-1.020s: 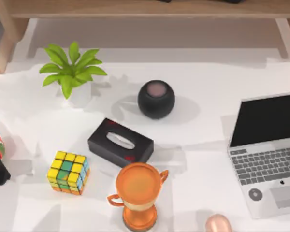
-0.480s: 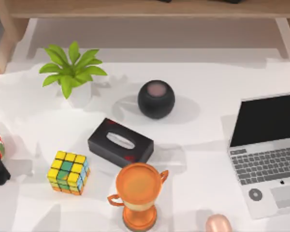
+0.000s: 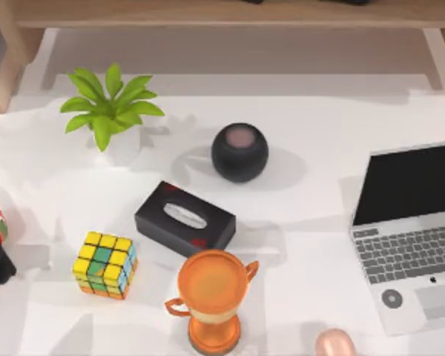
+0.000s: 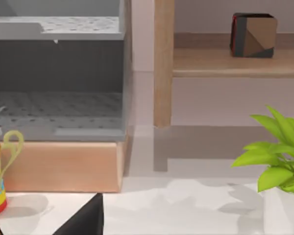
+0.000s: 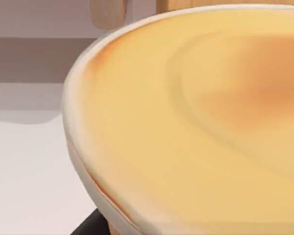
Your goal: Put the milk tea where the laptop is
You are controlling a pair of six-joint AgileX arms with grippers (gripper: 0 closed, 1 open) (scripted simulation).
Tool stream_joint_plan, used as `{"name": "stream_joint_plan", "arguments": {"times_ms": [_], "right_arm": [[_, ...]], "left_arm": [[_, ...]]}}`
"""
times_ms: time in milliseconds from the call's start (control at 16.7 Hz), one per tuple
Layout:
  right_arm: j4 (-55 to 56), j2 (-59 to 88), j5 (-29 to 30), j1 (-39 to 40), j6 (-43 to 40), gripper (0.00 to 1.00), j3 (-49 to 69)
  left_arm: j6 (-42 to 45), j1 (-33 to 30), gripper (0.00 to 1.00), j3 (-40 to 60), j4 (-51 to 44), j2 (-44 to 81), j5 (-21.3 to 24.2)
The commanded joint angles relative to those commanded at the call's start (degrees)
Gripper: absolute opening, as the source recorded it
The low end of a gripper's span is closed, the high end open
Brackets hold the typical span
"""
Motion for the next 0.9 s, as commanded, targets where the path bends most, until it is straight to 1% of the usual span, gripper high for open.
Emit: {"name": "stream_joint_plan", "arguments": {"times_ms": [540,600,900], "right_arm": [[0.0,0.0,0.0,0.0,0.0,0.02,0.0],[0.0,0.0,0.0,0.0,0.0,0.0,0.0],[0.0,0.0,0.0,0.0,0.0,0.0,0.0]], "left_arm": [[0.0,0.0,1.0,0.0,0.0,0.0,0.0],[0.0,0.0,1.0,0.0,0.0,0.0,0.0],[0.0,0.0,1.0,0.0,0.0,0.0,0.0]]}}
